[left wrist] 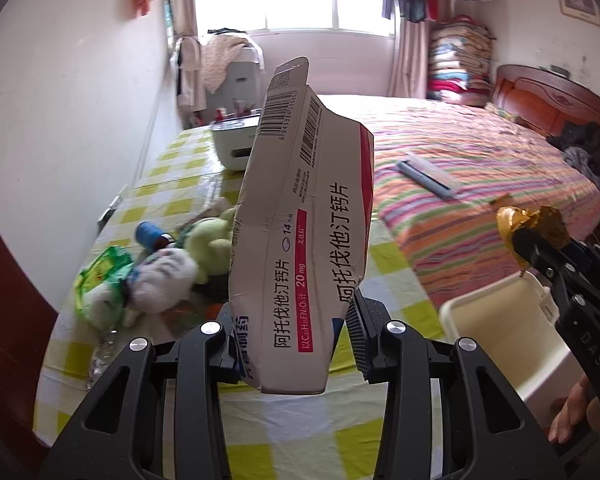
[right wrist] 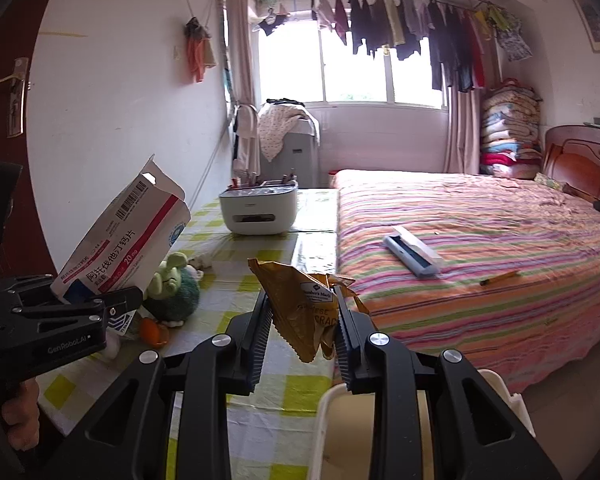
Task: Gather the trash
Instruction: 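Carry both items to the cream bin while the right tool releases the yellow bag inside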
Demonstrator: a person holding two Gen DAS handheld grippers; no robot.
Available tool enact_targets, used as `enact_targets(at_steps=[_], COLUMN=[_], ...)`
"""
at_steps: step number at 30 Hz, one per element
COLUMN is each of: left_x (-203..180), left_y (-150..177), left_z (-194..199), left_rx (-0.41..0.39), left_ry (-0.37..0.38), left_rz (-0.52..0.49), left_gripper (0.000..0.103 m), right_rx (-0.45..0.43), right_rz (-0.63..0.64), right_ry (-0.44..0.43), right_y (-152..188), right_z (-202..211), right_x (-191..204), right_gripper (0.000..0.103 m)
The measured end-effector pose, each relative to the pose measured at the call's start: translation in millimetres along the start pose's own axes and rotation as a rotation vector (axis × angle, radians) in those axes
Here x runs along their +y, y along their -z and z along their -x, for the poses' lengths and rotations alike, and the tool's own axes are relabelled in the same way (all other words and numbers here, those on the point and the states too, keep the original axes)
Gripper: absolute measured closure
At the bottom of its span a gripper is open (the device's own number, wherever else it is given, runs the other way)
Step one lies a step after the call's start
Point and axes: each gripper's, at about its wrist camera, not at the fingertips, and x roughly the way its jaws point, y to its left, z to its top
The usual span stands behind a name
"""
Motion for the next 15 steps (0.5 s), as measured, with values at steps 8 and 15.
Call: enact_targets(at_steps=[8, 15], left_x=[-43, -73], left_y=[6, 14], left_z=[1, -7], left_rx=[-0.007, 0.010], left_ry=[0.064, 0.110], left_rz=[-0.057, -0.106], left_gripper=[0.065, 0.065], right_rx=[0.026, 0.047], right_rz=[-0.063, -0.085], right_ry=[0.089, 0.159], right_y=[14, 24], right_z=[11, 18], right_x=[-28, -44], right_gripper=[0.074, 0.072])
